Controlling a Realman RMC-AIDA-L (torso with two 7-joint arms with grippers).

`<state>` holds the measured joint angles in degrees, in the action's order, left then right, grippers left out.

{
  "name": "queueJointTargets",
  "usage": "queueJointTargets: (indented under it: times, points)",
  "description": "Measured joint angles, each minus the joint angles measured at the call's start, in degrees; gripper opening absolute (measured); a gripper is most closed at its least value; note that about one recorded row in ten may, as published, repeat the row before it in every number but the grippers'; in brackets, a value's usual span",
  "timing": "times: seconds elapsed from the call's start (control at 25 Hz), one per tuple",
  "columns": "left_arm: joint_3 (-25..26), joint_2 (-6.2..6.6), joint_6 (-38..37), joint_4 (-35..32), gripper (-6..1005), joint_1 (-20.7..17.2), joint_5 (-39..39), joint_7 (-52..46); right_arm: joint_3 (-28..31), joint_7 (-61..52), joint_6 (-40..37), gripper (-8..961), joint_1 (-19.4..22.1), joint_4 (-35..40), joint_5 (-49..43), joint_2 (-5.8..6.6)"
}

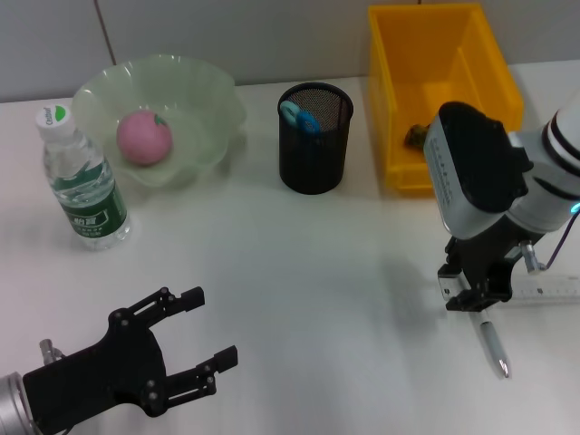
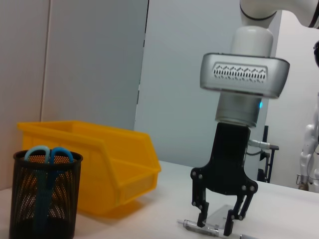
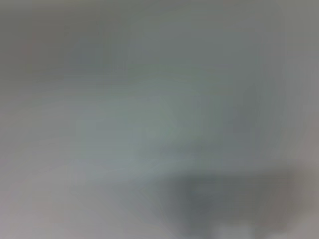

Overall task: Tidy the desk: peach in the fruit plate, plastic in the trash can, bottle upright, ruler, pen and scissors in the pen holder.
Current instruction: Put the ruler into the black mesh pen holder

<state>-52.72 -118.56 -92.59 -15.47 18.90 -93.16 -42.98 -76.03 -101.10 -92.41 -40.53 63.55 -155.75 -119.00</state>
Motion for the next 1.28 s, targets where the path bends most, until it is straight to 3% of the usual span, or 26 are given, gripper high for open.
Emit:
queueJointTargets:
  times: [0.44,0.76,1.04,1.28]
  points:
    - [0.3,0.17,-1.9,-0.5,830,0.0,0.0,0.0,4.8,-3.7,-8.7,384,-0.2,11.6,7.3,0.00]
    - [0.1,0.10,-2.1,-1.0,830,-0.1,0.0,0.0,14.4,-5.2,-10.2,384,0.5,14.9,21.3,0.12]
    - [0.2,0.10,-2.4,-1.0,830,-0.1,0.0,0.5,20.8,-4.1,-4.2,383,3.9,13.2,36.0,0.06]
    - [0.3,-0.01,-2.7,-1.6,830,-0.1,0.0,0.7,23.4,0.7,4.4,391,6.7,6.5,49.5,-0.01]
